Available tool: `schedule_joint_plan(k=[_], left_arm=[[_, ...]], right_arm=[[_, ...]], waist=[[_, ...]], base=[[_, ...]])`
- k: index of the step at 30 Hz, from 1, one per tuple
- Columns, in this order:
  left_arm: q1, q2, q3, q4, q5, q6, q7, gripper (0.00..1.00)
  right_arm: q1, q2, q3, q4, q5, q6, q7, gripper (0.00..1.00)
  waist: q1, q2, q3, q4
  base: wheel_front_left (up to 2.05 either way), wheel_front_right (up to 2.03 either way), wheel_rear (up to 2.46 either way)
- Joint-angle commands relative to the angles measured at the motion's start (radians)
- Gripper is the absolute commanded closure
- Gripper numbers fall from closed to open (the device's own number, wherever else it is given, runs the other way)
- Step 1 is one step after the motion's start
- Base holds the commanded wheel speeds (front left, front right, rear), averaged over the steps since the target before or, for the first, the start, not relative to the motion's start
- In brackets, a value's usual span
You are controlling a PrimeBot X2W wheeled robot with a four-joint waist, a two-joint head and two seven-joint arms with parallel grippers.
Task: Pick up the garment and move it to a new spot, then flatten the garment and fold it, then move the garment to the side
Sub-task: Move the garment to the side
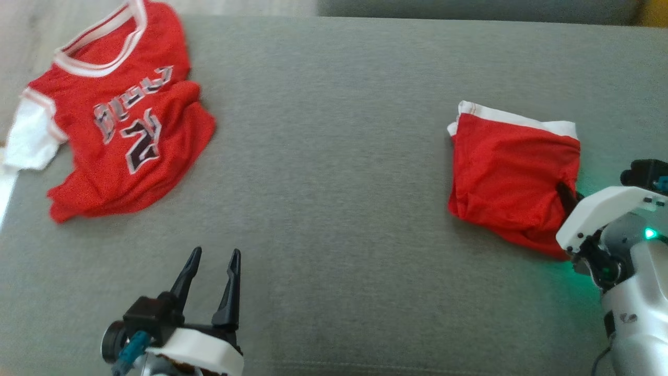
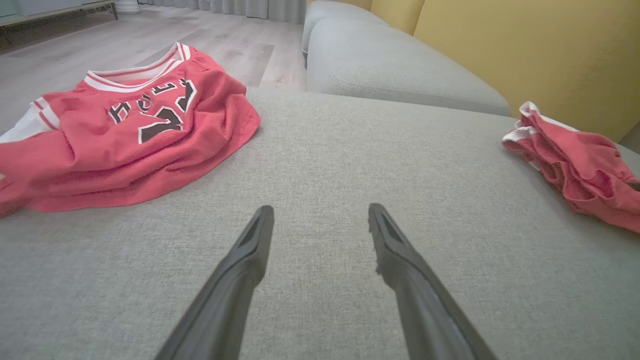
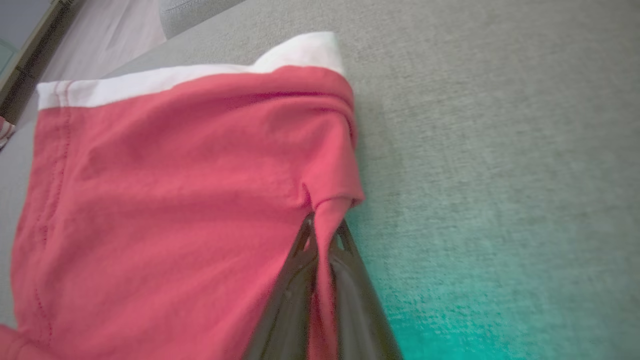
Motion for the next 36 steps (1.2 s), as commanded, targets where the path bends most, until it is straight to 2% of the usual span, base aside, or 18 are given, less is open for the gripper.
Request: schedule_joint_plan(k=[1, 9, 14, 19, 30, 36], left_arm=[[-0.022, -0.003, 0.03, -0.034, -0.002, 0.003, -0.006, 0.0], [-0.07, -0.002, 0.049, -0.048, 0.033, -0.017, -0.006, 0.0], [-0.122, 0.006, 0.048, -0.049, 0.06, -0.035, -0.006, 0.0], [-0.168, 0.013, 0.04, -0.066, 0.077, -0.046, -0.006, 0.0], [-0.147, 0.043, 0.065, -0.142, 0.098, -0.046, -0.006, 0.0], [-0.126, 0.043, 0.089, -0.178, 0.097, -0.038, -0.006, 0.0]], right_arm=[[-0.031, -0.009, 0.019, -0.027, -0.001, -0.001, -0.019, 1.0], [-0.078, -0.026, 0.058, -0.063, -0.027, -0.001, -0.047, 1.0], [-0.119, -0.07, 0.047, -0.057, -0.071, -0.001, -0.079, 1.0], [-0.189, -0.132, -0.004, -0.022, -0.135, -0.001, -0.093, 1.0], [-0.37, -0.381, -0.176, 0.092, -0.414, -0.001, -0.105, 1.0], [-0.42, -0.45, -0.271, 0.148, -0.553, -0.001, -0.11, 1.0]], waist=[[-0.0001, 0.0, -0.001, -0.047], [-0.0001, 0.0, 0.07, -0.229], [-0.0001, 0.0, 0.126, -0.281], [-0.0001, 0.0, 0.194, -0.266], [-0.0001, 0.0, 0.322, -0.146], [-0.0001, 0.0, 0.356, -0.117]], base=[[0.0, 0.0, 0.0], [0.0, 0.0, 0.0], [0.0, 0.0, 0.0], [0.0, 0.0, 0.0], [0.0, 0.0, 0.0], [0.0, 0.0, 0.0]])
